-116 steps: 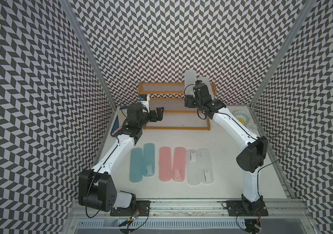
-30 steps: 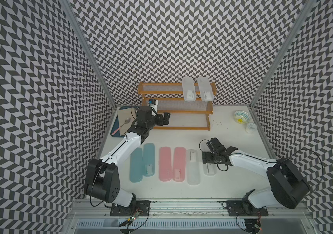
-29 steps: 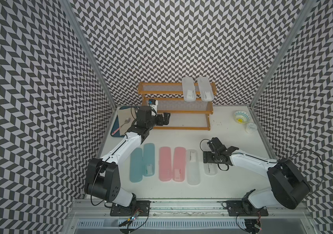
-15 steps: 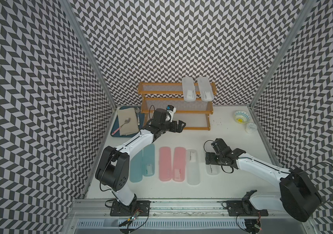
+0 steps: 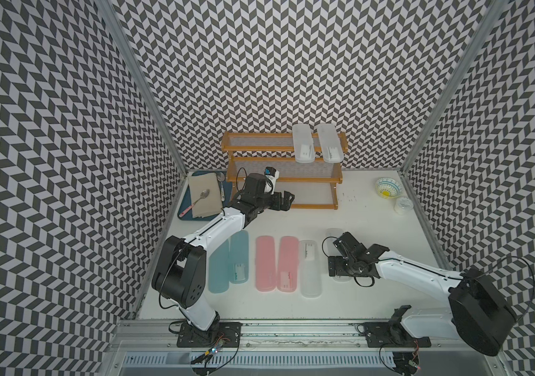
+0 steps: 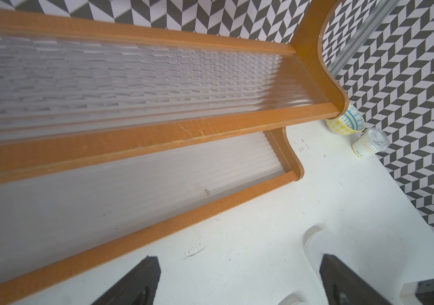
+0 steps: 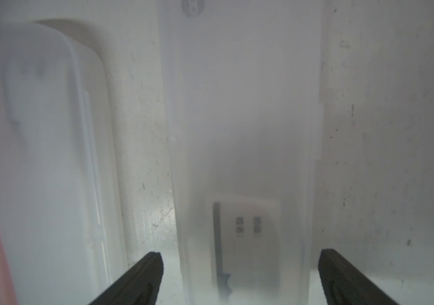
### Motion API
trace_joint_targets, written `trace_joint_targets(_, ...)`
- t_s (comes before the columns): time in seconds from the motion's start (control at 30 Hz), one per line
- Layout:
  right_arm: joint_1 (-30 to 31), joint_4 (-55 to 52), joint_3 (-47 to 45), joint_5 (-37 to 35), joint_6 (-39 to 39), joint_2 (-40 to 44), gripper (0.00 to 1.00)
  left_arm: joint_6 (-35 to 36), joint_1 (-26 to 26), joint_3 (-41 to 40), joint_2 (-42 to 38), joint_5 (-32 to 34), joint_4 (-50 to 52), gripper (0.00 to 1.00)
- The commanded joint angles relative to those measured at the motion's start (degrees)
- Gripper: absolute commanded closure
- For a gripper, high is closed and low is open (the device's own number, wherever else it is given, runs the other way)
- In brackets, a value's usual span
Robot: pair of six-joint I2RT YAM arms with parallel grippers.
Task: Place the pencil cases on the shelf according to color
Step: Pick up the pencil case from the center of the board.
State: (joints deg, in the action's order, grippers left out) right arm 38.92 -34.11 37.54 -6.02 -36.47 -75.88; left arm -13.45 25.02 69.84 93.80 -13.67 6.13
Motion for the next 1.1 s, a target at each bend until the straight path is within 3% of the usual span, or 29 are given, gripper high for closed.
trace_joint_targets(0.0,1.11,-0.12,-0.14,-1.95,-1.03,-1.55,0.03,2.28,-0.45,-1.52,-5.08,2.39,-2.27,0.01)
trace_joint_targets(0.23,3.13,-0.84,0.34,-3.33,-1.89,-4.20,0.07,4.13,-2.00,-2.94,-8.94,6.94,-2.99,0.00)
trace_joint_targets(0.63,5.58,-4.39,2.29,-8.05,-4.42,1.37,0.32,0.54,-11.81,-5.06,-13.39,6.64,-6.21,0.00)
trace_joint_targets(0.87,6.82,-6.64,7.01,-7.60,-3.02,5.94,0.34,0.47,-13.39,-7.12,-16.71,11.52,-7.71,0.01)
trace_joint_targets(1.07,10.94,-6.91,12.32,-7.24,-1.76,5.12,0.36,-0.33,-14.44,-7.71,-17.89,12.88,-8.27,0.00)
